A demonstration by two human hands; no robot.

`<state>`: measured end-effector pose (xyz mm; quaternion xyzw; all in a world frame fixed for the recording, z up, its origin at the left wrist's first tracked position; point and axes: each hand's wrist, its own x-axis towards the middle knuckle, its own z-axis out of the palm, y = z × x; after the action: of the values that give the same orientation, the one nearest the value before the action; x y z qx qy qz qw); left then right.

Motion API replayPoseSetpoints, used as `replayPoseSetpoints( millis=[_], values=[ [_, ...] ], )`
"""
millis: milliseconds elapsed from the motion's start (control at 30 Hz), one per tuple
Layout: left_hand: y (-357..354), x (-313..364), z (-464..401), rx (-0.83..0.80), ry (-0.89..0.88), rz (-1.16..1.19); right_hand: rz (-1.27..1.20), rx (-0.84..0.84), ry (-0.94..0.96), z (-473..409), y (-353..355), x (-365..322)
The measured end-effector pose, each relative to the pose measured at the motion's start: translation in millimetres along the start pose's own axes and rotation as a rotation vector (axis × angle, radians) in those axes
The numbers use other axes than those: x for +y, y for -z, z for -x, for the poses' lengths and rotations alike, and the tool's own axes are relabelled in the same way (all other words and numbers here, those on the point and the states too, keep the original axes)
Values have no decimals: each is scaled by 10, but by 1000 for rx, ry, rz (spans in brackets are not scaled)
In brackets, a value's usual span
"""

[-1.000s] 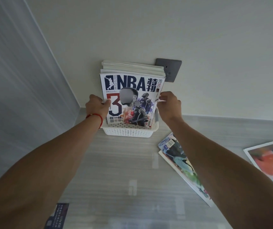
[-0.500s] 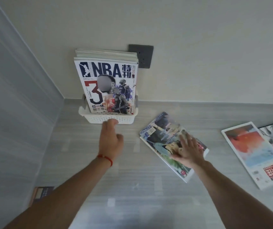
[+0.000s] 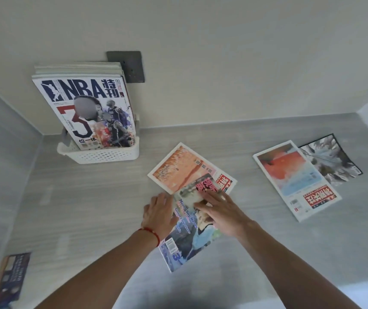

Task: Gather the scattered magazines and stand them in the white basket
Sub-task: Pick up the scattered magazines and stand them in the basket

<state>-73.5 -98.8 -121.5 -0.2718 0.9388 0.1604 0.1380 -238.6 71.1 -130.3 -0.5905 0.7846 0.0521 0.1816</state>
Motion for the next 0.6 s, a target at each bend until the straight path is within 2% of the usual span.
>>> replayPoseSetpoints(
  millis=[133, 267, 367, 500, 600],
  values=[
    [-60, 60, 28, 1, 116, 77, -80, 88, -282, 259, 21, 70],
    [97, 85, -51, -99, 191, 443, -167, 136, -520, 402, -39, 98],
    [215, 64, -6, -148, 138, 605, -240, 228, -606, 438, -67, 22],
    [429, -46, 126, -70, 131, 830, -594, 369, -690, 376, 20, -68],
    [613, -241, 211, -19, 156, 995, -864, 383, -756, 196, 218, -195]
  ],
)
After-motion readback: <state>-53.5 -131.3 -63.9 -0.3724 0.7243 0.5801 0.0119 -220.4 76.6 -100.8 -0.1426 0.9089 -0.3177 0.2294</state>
